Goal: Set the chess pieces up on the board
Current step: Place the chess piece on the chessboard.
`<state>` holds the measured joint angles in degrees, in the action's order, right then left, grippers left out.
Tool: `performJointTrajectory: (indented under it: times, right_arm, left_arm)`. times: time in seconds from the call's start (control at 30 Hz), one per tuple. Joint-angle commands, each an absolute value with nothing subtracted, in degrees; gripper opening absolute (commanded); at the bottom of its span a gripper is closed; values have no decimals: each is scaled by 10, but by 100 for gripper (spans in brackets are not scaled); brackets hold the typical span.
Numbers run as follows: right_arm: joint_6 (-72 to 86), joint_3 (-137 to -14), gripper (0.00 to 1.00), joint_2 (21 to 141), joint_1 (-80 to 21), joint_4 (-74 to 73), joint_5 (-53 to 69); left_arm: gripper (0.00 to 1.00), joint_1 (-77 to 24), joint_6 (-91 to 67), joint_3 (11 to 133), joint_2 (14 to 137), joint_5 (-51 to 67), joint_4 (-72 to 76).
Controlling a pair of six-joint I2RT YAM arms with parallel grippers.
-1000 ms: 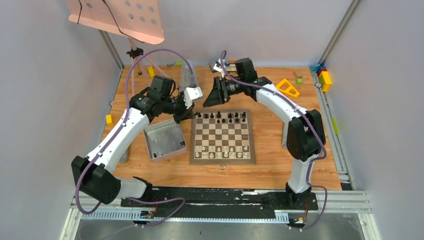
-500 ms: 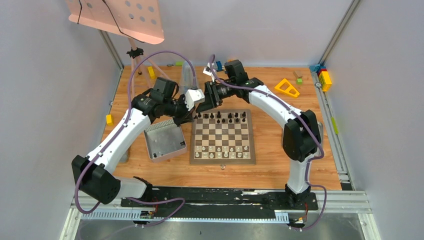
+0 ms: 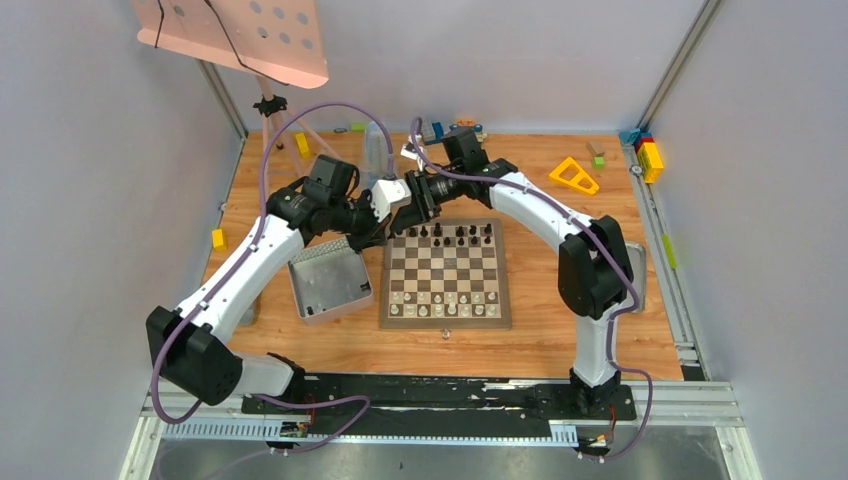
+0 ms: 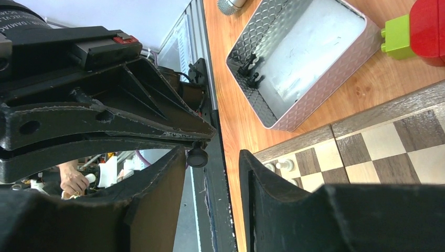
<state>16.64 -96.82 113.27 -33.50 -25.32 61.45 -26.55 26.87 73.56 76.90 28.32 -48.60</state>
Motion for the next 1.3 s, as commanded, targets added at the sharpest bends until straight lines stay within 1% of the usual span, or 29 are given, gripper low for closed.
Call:
performJointTrajectory:
  times: [0.0, 0.13, 0.3, 0.63, 0.73, 0.97, 1.27]
  right_arm:
    - [155, -988, 42, 1129, -345, -251, 626]
    - [153, -985, 41, 1128, -349, -251, 626]
    - [154, -985, 38, 1131, -353, -251, 632]
    - [153, -977, 21, 1127, -354, -251, 642]
    - [151, -974, 21, 1123, -354, -252, 643]
    - [151, -971, 27, 1121, -356, -254, 645]
    - [149, -969, 27, 1120, -356, -256, 645]
  left_arm:
    - [0, -269, 259, 760, 772, 284, -483]
    - [0, -269, 259, 760, 772, 282, -483]
    - [0, -269, 259, 760, 774, 281, -482]
    - [0, -269, 256, 763, 781, 270, -480]
    - [0, -269, 252, 763, 782, 266, -477]
    - [0, -269, 250, 764, 781, 259, -476]
    - [0, -269, 251, 762, 778, 254, -475]
